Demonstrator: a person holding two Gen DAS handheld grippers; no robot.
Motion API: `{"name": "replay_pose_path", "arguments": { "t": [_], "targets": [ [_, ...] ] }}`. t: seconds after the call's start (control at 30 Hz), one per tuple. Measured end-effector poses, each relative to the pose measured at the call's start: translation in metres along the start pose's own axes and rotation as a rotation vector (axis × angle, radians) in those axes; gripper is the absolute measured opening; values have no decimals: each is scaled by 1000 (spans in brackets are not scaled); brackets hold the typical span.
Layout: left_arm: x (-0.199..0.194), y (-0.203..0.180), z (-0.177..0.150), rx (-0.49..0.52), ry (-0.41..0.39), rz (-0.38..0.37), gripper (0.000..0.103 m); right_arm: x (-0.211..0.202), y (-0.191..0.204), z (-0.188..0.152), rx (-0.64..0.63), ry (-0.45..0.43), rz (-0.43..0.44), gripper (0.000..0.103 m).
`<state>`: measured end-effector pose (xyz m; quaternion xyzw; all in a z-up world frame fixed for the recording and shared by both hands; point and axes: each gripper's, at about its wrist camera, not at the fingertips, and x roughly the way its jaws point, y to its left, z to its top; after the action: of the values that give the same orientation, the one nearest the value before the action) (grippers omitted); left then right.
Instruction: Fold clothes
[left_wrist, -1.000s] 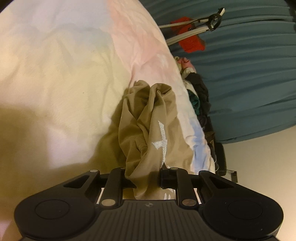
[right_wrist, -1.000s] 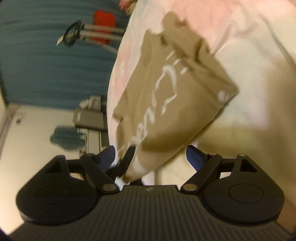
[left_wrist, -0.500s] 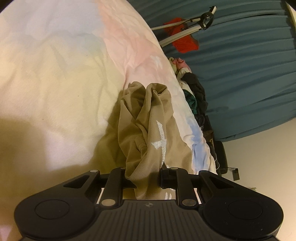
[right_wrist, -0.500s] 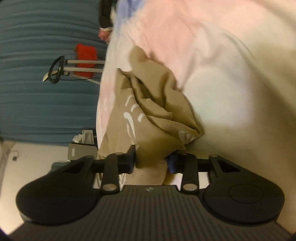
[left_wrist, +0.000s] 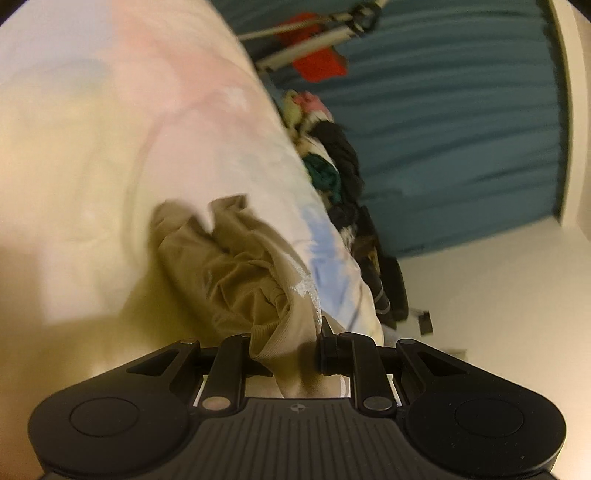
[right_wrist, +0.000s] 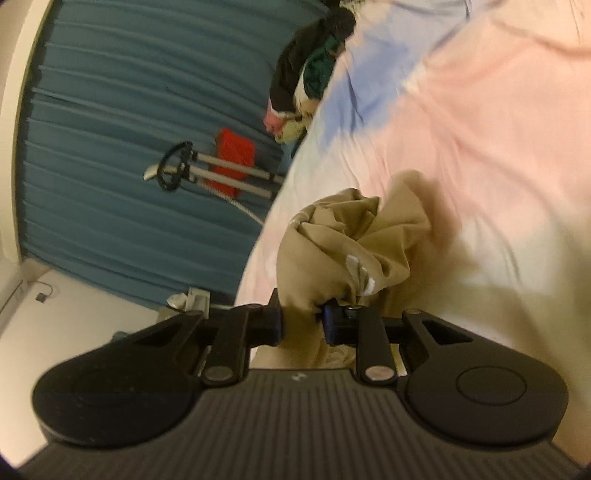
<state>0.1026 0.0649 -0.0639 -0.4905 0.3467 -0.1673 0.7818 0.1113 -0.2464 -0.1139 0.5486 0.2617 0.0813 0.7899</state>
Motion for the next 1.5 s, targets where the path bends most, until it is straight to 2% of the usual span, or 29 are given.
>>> {"name": "replay_pose_path", "arguments": {
  "t": [0.13, 0.33, 0.5, 0.63, 0.73, 0.77, 0.9, 1.03, 1.13, 1.27, 1.33, 1.5],
  "targets": [
    [43, -50, 22, 61, 39, 10, 20, -6, 5, 43, 32, -31, -13, 24],
    [146, -137, 68, 160, 100, -17, 20, 20, 14, 145, 33, -73, -36, 24],
    [214, -203, 90, 251, 66, -95, 20, 36, 45, 221, -99, -158, -10, 24],
    [260, -218, 89, 273, 48, -151, 21, 45, 48, 254, -194, -234, 22, 24],
    [292, -196, 70, 340, 82, -114, 21, 62, 9, 251, -172, -223, -52, 24],
    [302, -182, 60, 373, 105, -81, 21, 68, -4, 250, -165, -219, -77, 24],
    [316, -113, 24, 464, 231, 85, 21, 91, -88, 205, -67, -93, -247, 24],
    [309, -82, 9, 540, 268, 113, 24, 91, -130, 178, 32, -49, -249, 25],
    [303, -93, 9, 579, 270, 151, 27, 86, -116, 181, 39, -20, -298, 26],
    [285, -122, 7, 648, 270, 229, 45, 74, -84, 180, -11, 48, -358, 26],
    [268, -139, 4, 686, 267, 252, 50, 58, -68, 171, -55, 39, -354, 26],
    [205, -175, -6, 757, 219, 236, 70, 19, -28, 150, -165, 14, -343, 27]
  ]
}}
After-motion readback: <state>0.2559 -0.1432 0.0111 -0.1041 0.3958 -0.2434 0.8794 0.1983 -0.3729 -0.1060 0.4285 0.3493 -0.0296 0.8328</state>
